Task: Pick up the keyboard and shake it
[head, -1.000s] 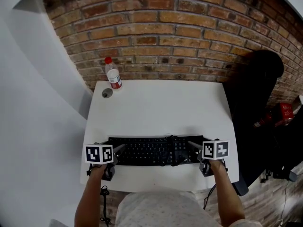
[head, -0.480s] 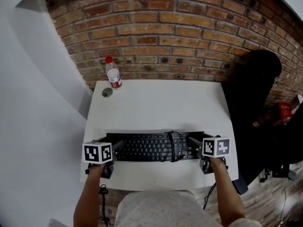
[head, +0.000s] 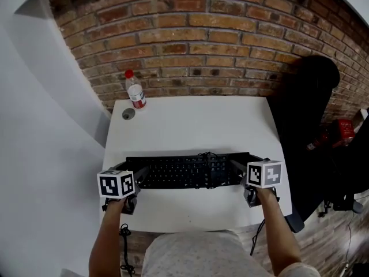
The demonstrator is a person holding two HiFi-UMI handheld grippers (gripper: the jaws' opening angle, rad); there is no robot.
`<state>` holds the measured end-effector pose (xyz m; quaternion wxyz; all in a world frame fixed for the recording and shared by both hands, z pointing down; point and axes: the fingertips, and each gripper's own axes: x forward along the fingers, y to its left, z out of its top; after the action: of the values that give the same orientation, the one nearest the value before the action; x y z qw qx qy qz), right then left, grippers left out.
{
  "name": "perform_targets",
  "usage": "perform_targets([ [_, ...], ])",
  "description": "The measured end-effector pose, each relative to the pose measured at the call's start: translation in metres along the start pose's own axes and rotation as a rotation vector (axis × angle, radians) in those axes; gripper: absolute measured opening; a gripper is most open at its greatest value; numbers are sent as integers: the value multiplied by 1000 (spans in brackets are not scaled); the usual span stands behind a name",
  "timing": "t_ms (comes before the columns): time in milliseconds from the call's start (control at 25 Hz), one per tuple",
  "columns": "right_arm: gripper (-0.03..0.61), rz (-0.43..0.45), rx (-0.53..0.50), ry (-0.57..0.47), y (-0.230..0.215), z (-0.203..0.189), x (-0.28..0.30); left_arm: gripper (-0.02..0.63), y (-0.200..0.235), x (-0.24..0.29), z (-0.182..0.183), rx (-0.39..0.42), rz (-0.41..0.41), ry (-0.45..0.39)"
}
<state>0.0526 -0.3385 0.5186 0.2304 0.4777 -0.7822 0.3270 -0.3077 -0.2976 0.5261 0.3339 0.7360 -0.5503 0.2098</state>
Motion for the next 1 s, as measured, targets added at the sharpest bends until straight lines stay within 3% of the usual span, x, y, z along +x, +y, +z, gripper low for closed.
perform_targets([
  [520, 309, -19, -126, -148, 12, 35, -10, 334, 7, -10, 41, 57, -1, -116],
  [1000, 305, -60, -160, -223, 19, 30, -21, 310, 8, -20, 39, 72, -23, -160],
])
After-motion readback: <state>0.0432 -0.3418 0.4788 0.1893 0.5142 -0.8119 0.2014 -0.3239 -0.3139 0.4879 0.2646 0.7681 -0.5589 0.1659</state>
